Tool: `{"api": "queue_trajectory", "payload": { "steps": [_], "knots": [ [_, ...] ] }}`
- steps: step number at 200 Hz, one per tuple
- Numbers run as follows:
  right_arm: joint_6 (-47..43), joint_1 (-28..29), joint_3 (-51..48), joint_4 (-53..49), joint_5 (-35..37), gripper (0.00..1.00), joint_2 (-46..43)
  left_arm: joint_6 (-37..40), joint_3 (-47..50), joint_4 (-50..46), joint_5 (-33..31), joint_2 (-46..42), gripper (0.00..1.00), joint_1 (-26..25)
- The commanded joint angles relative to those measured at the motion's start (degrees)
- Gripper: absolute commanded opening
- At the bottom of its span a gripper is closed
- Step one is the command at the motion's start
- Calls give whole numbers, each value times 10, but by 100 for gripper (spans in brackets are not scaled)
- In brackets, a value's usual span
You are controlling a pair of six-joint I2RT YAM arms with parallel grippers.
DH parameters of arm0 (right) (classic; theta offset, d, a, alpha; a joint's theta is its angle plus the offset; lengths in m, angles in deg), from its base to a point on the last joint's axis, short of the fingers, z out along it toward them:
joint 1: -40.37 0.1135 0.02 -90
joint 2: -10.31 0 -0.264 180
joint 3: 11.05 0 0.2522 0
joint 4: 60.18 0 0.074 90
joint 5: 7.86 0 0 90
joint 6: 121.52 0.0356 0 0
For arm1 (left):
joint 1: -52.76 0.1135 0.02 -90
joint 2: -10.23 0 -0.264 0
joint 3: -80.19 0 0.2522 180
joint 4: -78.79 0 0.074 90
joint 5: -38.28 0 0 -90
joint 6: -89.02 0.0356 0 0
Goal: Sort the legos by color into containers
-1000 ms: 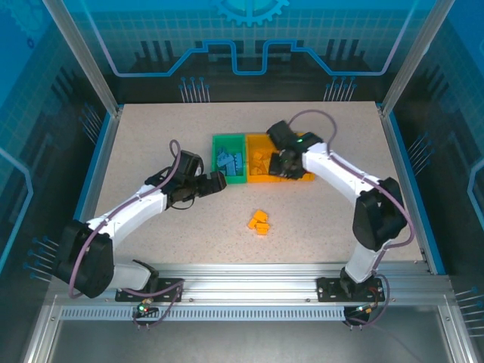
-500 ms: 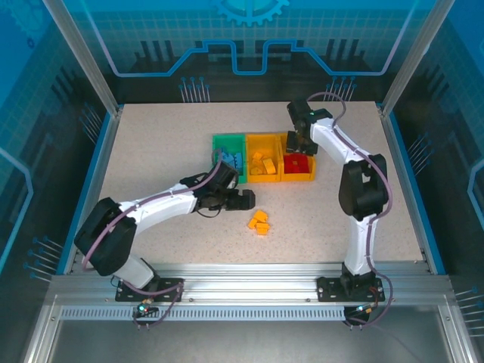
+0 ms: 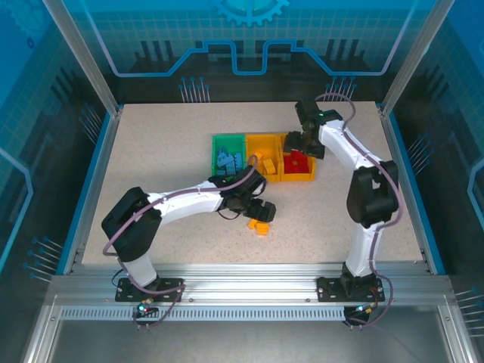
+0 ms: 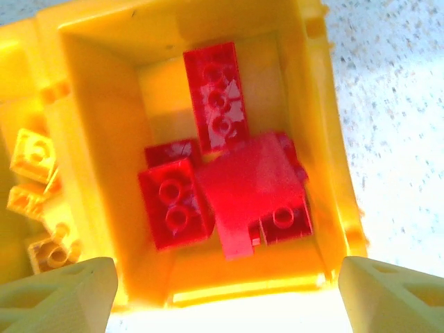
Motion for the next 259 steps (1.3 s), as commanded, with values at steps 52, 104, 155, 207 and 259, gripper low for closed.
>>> {"api": "queue_trajectory", "payload": {
  "steps": [52,104,155,207,259],
  "knots": [
    [17,-13,-112,24,-27,89,-147,96,-56,-60,2,68,88,-7],
    [22,-17,-177,36,-29,93,-218,104,-89,-72,1,108,78,-6],
    [24,-41,-229,34,-28,94,-271,109,-106,-88,-13,129,54,-6],
    [26,-70,-265,40,-38,95,-312,99,-105,-91,-31,124,41,-1],
    [33,-70,-317,68,-59,94,-336,94,-179,-99,-39,87,39,33]
  ]
}}
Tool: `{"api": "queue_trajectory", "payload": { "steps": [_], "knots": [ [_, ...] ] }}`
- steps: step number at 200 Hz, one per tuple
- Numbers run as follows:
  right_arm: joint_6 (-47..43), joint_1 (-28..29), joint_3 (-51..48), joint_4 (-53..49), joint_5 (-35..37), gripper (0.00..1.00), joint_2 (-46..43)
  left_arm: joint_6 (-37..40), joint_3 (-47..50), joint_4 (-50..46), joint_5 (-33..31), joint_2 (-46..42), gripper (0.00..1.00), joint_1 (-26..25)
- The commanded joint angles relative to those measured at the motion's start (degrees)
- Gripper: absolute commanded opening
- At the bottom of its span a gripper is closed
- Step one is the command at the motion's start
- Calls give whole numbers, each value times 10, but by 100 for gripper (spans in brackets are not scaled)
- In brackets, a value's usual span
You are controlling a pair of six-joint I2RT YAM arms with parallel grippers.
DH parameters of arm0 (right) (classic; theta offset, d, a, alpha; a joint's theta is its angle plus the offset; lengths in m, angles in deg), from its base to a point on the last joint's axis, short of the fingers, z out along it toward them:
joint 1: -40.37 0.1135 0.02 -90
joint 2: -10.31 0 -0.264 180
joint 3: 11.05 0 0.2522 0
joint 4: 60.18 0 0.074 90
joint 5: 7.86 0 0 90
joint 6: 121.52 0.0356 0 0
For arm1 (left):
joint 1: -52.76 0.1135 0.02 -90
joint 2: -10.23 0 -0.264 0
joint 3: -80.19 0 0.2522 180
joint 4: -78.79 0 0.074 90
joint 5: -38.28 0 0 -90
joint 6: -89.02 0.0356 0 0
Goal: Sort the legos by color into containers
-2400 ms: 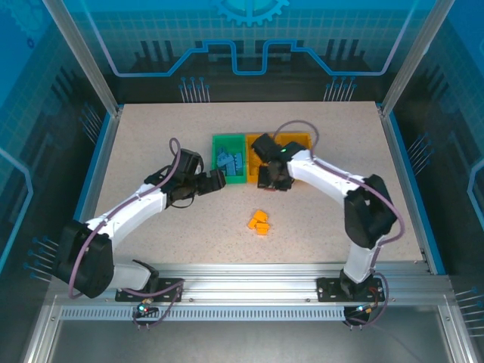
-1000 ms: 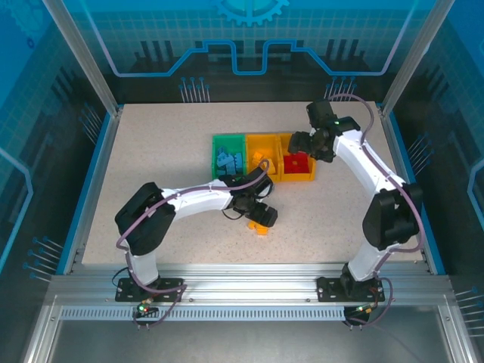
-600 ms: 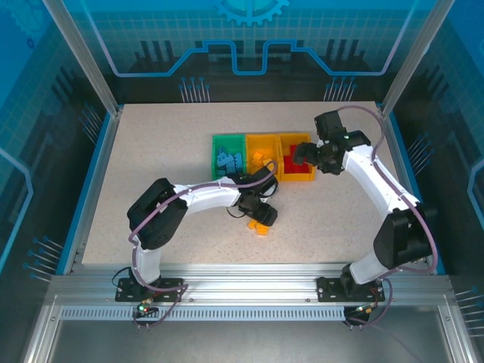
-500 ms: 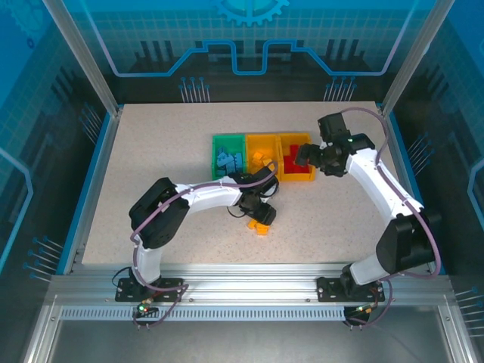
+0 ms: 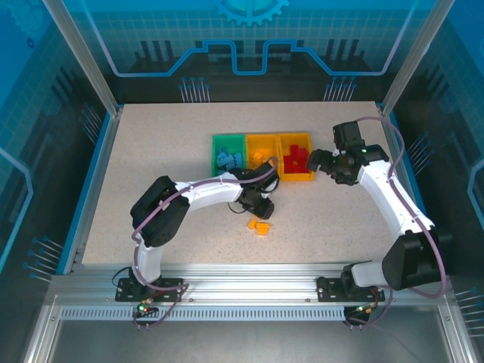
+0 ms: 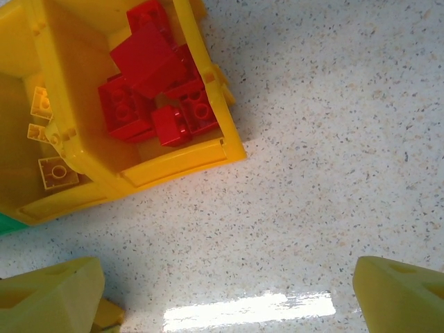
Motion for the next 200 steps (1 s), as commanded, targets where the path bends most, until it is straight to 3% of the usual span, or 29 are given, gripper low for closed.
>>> {"api": "queue_trajectory", "payload": {
  "steps": [1,32,75,146,168,189,197,200],
  "knots": [
    [12,-6,-36,24,-24,94,-22,-3,-53,-11,-16,-36,39,25],
    [15,6,-104,61,-51,93,-43,-5,-132,-7,-7,-31,38,77],
    [37,41,-175,75,-46,93,-78,-48,-255,-40,-5,50,42,143],
    [62,61,-224,73,-44,92,-118,-58,-352,-44,41,136,43,154],
    [66,62,-226,71,-44,92,-127,-67,-354,-44,45,139,53,155],
    [62,70,-228,72,-46,93,-136,-73,-350,-49,41,131,73,155],
    [55,77,-227,76,-48,93,-140,-75,-341,-45,40,123,84,155],
    [54,81,-228,77,-47,93,-141,-75,-337,-42,40,118,96,155]
  ]
}}
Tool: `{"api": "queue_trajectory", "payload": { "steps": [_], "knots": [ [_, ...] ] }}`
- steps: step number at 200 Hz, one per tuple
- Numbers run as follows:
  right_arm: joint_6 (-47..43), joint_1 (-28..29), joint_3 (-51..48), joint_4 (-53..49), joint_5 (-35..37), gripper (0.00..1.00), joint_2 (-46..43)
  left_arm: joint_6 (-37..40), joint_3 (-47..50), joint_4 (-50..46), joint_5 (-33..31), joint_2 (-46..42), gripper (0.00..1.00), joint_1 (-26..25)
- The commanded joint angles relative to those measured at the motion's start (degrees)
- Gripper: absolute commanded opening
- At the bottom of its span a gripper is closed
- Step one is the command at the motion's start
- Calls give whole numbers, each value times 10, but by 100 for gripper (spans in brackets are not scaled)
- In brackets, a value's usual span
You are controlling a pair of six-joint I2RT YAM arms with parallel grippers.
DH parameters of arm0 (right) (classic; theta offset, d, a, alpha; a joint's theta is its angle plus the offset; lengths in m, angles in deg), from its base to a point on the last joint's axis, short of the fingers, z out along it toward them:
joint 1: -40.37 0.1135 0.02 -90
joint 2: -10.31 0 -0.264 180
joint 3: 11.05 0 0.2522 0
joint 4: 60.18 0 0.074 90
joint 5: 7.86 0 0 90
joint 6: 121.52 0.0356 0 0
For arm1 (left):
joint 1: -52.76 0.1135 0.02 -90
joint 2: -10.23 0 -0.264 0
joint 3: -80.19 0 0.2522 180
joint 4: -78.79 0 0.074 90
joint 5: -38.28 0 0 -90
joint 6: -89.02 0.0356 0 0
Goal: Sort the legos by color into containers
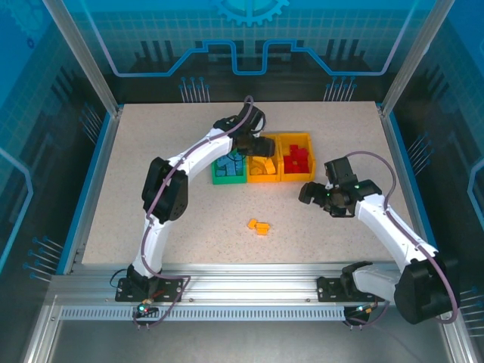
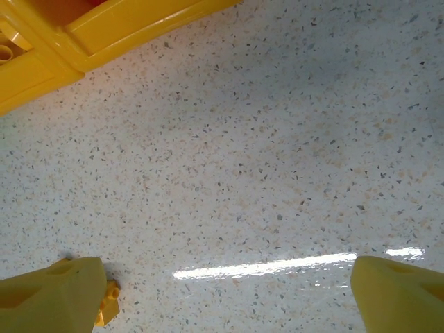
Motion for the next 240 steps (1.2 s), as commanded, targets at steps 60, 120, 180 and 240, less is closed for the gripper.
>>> {"api": "queue_trajectory", "payload": {
  "steps": [60,120,180,240],
  "knots": [
    [76,205,-3,15,47,92,37,-47,203,129,-21,-198,99,-1],
    [96,330,99,-1,69,92,202,-65,379,134,-62,-317,99,12],
    [147,345,126,5,44,88,273,-84,488,151,-80,-367,99,18],
    [146,349,157,-9,46,78,324,-85,507,152,-88,-373,99,19]
  ]
}}
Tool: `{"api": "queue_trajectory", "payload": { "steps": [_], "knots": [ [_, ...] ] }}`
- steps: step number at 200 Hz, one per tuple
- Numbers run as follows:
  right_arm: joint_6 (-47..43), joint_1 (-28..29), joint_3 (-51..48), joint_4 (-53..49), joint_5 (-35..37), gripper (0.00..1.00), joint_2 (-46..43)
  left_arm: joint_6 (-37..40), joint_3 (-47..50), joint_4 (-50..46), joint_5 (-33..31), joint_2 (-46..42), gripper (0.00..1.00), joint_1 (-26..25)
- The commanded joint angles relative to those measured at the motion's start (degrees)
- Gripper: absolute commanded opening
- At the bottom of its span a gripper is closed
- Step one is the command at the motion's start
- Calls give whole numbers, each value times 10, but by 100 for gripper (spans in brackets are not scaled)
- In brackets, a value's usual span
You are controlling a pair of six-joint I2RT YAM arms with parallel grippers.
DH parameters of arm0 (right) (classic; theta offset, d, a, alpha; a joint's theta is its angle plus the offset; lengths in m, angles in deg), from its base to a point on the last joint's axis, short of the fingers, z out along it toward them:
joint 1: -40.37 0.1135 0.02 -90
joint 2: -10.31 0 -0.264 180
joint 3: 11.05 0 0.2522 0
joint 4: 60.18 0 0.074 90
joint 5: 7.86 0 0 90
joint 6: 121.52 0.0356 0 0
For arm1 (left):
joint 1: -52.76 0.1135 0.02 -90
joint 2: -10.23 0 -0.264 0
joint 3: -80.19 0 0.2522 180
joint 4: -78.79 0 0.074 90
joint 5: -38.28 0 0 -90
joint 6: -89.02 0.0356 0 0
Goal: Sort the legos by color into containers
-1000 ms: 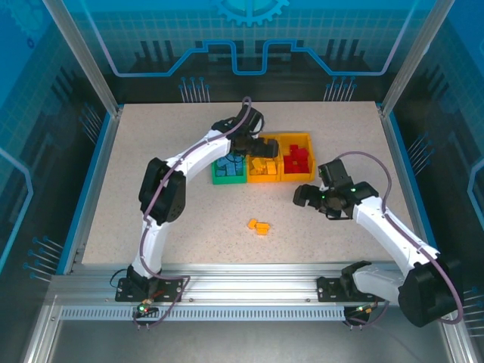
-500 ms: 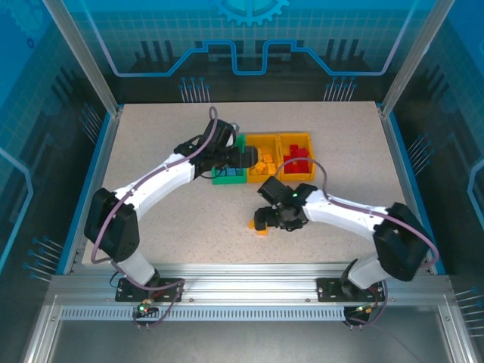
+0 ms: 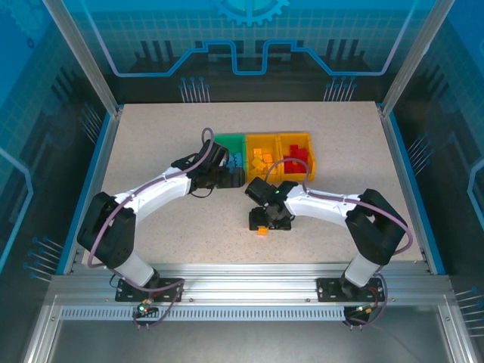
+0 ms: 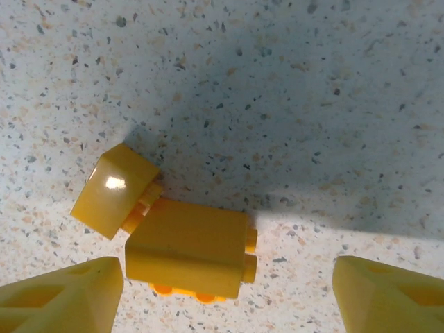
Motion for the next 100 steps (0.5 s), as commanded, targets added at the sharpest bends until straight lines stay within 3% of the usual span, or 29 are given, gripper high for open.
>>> {"api": "queue_trajectory", "payload": {
  "steps": [1,28,76,100],
  "knots": [
    [9,10,24,-17,-2,77,17,-13,11,7,-15,-16,99,6],
    [12,9,25,-21,0,71,27,-13,18,5,-17,-18,99,6],
    [14,2,21,-27,6,47,24,-14,26,5,-20,-17,99,6],
    [11,-10,13,-32,14,43,4,-13,27,2,-22,-15,99,7]
  ]
}}
